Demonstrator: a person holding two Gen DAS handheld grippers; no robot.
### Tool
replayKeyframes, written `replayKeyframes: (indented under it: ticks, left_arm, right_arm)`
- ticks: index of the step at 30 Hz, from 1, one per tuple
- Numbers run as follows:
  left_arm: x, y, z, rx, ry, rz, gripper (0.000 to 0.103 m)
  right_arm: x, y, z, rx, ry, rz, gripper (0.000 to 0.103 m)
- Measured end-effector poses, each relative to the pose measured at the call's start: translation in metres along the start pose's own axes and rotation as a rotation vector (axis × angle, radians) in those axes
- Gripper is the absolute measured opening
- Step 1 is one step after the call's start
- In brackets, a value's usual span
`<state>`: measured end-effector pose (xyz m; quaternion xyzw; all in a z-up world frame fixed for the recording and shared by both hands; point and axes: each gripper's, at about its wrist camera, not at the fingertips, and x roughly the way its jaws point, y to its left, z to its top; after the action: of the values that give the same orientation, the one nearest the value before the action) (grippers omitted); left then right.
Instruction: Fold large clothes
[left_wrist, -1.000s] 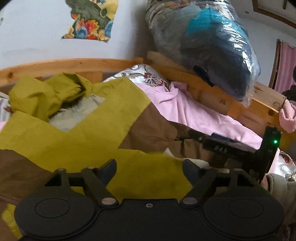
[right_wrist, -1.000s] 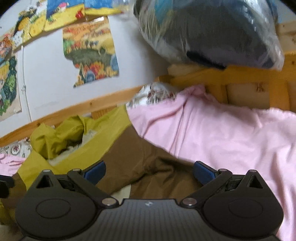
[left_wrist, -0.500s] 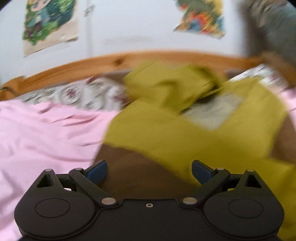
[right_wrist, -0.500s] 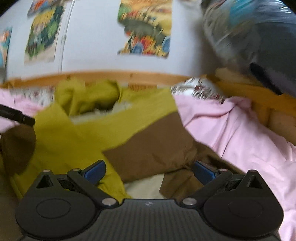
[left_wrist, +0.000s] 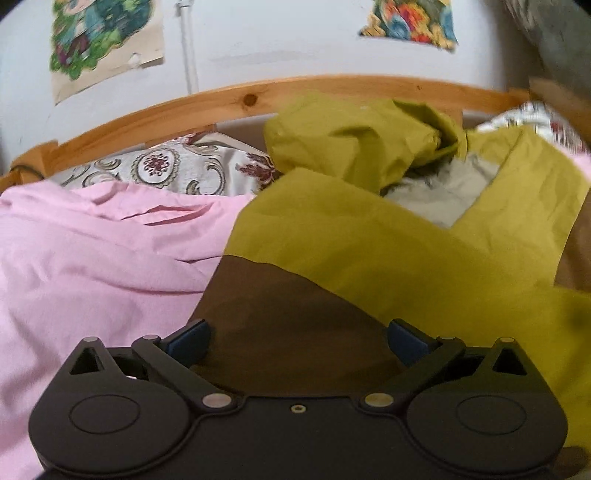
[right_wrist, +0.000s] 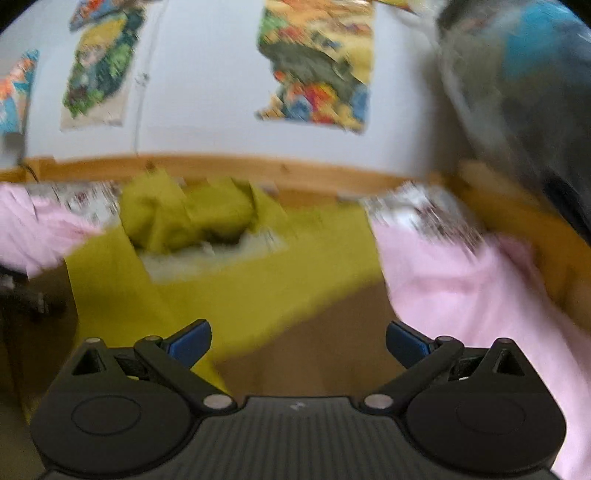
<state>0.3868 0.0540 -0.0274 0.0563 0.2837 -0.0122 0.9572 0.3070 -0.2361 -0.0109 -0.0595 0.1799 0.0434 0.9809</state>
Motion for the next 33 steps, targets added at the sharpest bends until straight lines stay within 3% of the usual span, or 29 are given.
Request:
replayKeyframes:
  ticks: [3, 8, 11, 16, 18, 19, 20, 23, 27, 33]
  left_arm:
    - [-0.005, 0.001, 0.000, -0.018, 0.014, 0.019, 0.102]
    - [-0.013, 0.010, -0.004, -0.095, 0.031, -0.012, 0.102]
    - [-0.018, 0.013, -0.006, -0.112, 0.018, -0.020, 0.102]
    - [-0.024, 0.019, -0.007, -0.131, 0.015, -0.021, 0.102]
    - [-0.025, 0.022, -0.007, -0.142, 0.012, -0.024, 0.102]
    - [-0.026, 0.024, -0.006, -0.150, 0.008, -0.026, 0.102]
    - [-0.028, 0.026, -0.006, -0.159, 0.003, -0.027, 0.102]
    - [-0.032, 0.030, -0.003, -0.183, -0.007, -0.031, 0.102]
    - [-0.035, 0.035, 0.000, -0.219, -0.019, -0.039, 0.102]
    - [-0.042, 0.040, 0.002, -0.284, -0.046, -0.065, 0.102]
  right_arm:
    - [0.045, 0.010, 0.056, -0.013, 0.012, 0.177, 0.103]
    - [0.133, 0.041, 0.136, -0.016, 0.075, 0.499, 0.103]
    - [0.187, 0.072, 0.164, -0.051, 0.097, 0.564, 0.101]
    - [0.253, 0.120, 0.184, -0.101, 0.146, 0.587, 0.101]
    - [0.270, 0.129, 0.185, -0.101, 0.192, 0.583, 0.091]
    - [0.275, 0.131, 0.183, -0.093, 0.222, 0.605, 0.063]
    - [0.277, 0.133, 0.179, -0.082, 0.243, 0.627, 0.036]
    - [0.264, 0.123, 0.176, -0.044, 0.205, 0.647, 0.005]
    - [0.209, 0.098, 0.173, 0.003, 0.060, 0.632, 0.003]
    - [0.109, 0.057, 0.147, 0.022, -0.073, 0.576, 0.003]
